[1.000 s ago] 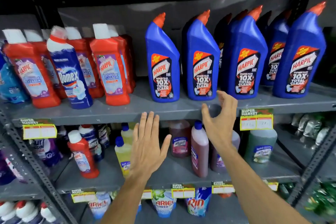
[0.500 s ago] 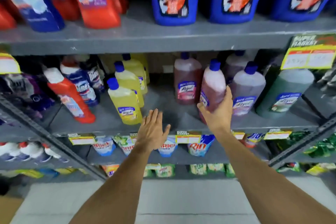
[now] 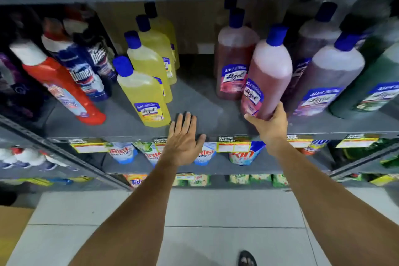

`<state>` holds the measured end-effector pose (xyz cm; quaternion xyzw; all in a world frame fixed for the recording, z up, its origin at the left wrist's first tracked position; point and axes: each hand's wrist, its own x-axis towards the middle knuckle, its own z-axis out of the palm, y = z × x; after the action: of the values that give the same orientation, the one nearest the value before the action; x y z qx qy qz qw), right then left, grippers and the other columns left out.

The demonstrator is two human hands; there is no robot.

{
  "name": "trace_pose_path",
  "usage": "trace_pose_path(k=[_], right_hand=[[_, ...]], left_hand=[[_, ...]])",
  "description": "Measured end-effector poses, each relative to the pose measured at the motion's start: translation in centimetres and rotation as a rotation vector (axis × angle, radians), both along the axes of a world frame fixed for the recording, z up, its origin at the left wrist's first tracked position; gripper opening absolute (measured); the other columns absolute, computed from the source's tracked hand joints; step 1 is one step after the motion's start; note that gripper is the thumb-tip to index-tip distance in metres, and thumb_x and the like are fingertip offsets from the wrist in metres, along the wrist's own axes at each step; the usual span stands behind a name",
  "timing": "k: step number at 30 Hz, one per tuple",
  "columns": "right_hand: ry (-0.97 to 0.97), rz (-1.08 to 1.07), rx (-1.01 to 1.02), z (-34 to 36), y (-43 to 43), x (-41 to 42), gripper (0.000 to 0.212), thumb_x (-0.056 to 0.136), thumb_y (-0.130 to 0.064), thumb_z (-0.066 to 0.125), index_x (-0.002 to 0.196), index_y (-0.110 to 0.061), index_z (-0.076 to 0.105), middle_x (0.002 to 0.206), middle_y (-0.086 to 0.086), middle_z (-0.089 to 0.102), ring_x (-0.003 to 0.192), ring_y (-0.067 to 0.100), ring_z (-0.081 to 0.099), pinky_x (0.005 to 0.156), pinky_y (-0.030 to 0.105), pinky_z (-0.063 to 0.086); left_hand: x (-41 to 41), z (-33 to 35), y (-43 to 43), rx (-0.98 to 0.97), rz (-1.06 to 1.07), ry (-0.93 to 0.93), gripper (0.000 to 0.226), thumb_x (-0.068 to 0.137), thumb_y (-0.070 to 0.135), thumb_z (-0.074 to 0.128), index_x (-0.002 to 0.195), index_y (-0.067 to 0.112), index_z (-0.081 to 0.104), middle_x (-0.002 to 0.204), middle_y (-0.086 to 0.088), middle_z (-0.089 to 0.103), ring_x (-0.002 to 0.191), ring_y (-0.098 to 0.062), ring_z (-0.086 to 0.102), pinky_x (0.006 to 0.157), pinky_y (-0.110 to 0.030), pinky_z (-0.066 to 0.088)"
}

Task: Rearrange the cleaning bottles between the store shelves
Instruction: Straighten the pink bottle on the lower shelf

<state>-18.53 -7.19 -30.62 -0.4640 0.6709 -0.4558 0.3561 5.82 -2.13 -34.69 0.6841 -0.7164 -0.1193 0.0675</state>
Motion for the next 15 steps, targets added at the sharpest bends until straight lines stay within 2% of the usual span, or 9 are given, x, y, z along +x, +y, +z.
trace_pose_path(k=[4, 10, 15], right_hand=[[-0.052, 0.178, 0.047, -0.07, 0.1, 0.05, 0.062, 0.073, -0.013, 0.089, 0.126, -0.014, 0.056, 0.112, -0.001, 0.072, 0.098, 0.017, 0.07, 0.084, 0.029, 0.057], [-0.079, 0.398, 0.13, 0.47, -0.16, -0.18, 0.056, 0.076, -0.009, 0.086, 0.125, -0.016, 0.059, 0.113, -0.001, 0.075, 0.105, 0.018, 0.072, 0.088, 0.034, 0.059], [-0.005, 0.428, 0.131, 0.3, -0.55, -0.18, 0.083, 0.066, -0.008, 0.093, 0.135, -0.02, 0.049, 0.124, 0.0, 0.07, 0.112, 0.017, 0.068, 0.091, 0.04, 0.06]], left_hand=[[0.0, -0.05, -0.02, 0.0, 0.009, 0.021, 0.072, 0.098, 0.05, 0.028, 0.155, 0.011, 0.007, 0.165, -0.007, -0.001, 0.151, -0.024, -0.006, 0.12, -0.043, -0.006], [-0.09, 0.05, -0.13, 0.019, 0.012, 0.018, 0.071, 0.1, 0.048, 0.028, 0.155, 0.013, 0.001, 0.164, -0.006, -0.006, 0.15, -0.022, -0.011, 0.12, -0.042, -0.008], [-0.09, -0.01, -0.1, 0.032, 0.017, 0.013, 0.071, 0.1, 0.049, 0.028, 0.155, 0.013, 0.0, 0.164, -0.005, -0.007, 0.15, -0.021, -0.011, 0.119, -0.041, -0.009]])
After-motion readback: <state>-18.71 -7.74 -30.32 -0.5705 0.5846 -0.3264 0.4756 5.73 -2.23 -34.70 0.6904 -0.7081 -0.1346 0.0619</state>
